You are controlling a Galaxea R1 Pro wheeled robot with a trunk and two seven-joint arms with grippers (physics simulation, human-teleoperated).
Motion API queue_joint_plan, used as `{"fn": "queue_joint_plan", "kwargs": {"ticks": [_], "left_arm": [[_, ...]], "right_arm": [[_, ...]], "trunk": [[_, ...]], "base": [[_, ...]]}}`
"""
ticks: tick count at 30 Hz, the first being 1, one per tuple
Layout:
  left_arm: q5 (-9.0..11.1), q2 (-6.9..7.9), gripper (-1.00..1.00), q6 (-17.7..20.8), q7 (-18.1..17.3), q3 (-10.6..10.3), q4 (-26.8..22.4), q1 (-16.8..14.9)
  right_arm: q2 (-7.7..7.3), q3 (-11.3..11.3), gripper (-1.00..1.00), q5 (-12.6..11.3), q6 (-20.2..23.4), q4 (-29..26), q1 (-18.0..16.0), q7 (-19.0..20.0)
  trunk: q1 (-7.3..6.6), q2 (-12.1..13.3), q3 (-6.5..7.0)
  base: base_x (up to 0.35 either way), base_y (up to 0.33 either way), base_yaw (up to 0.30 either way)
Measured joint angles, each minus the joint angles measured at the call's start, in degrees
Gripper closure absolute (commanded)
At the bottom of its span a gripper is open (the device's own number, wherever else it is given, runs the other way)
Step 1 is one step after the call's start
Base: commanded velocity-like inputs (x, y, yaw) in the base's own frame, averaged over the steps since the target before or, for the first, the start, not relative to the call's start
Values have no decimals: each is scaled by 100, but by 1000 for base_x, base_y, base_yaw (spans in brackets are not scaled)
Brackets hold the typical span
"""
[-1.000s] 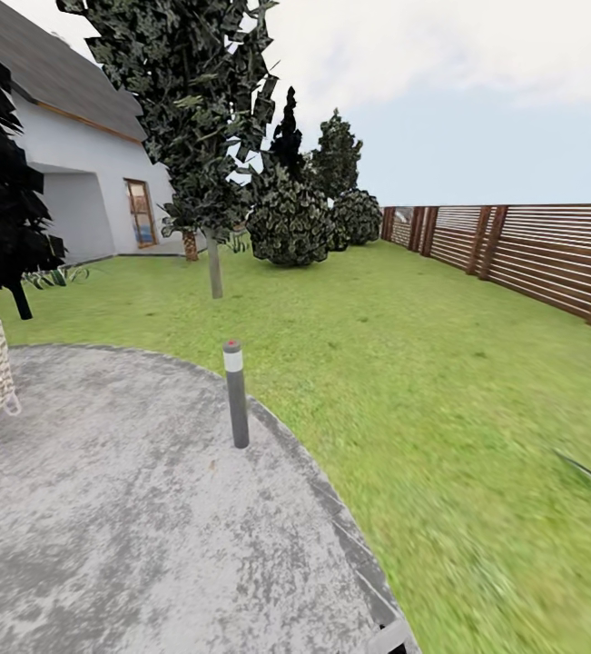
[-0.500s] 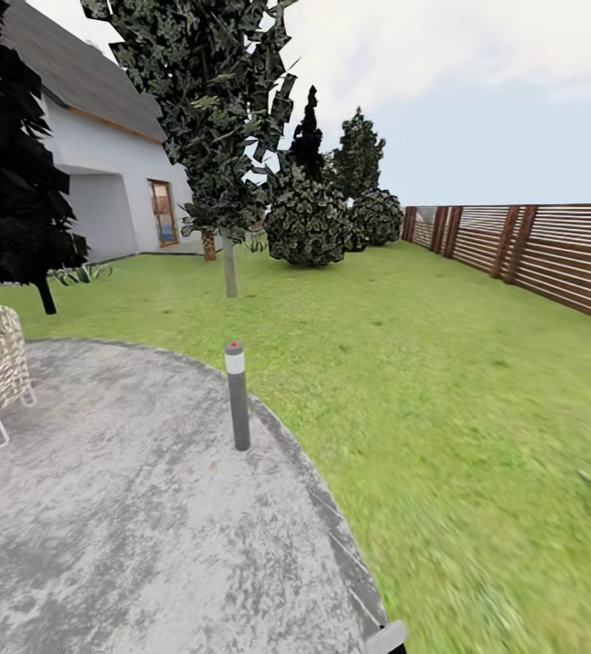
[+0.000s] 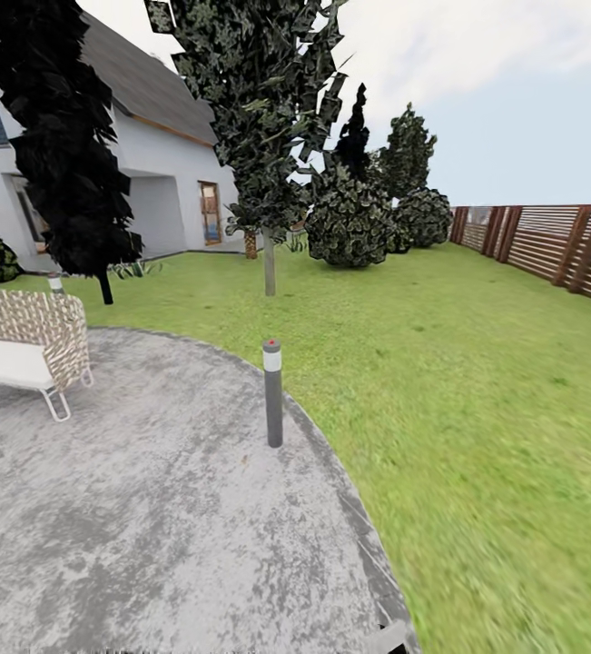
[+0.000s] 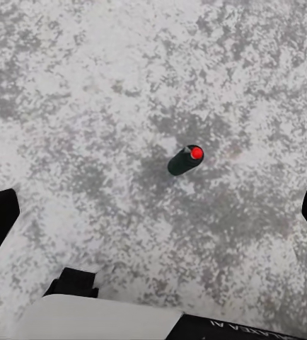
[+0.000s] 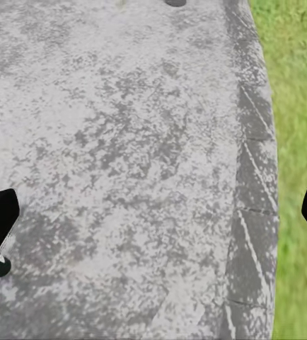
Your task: In the garden, pick up the pesticide atomizer on the floor and spray pesticide onto both trees until each tree trunk is fully covered.
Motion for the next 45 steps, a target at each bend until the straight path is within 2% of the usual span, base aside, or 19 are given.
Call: {"fn": "queue_joint_plan", "kwargs": {"ticks": [5, 18, 25, 36, 45], "left_arm": [[0, 0, -100, 0, 0, -4, 3, 0], [0, 0, -100, 0, 0, -7, 1, 0], [0, 0, -100, 0, 0, -5, 3, 0], [0, 0, -100, 0, 0, 0, 0, 0], [0, 0, -100, 0, 0, 0, 4, 0]], "right_arm": [[0, 0, -100, 0, 0, 0, 0, 0], [0, 1, -100, 0, 0, 0, 0, 0], [0, 0, -100, 0, 0, 0, 0, 0], [0, 0, -100, 0, 0, 0, 0, 0], [0, 1, -100, 0, 0, 0, 0, 0]], "trunk": [[0, 0, 0], [0, 0, 0], [0, 0, 0], [0, 0, 0], [0, 0, 0]], "base": [[30, -83, 208], [75, -272, 27], [66, -259, 215], [7, -30, 287], [6, -5, 72]]}}
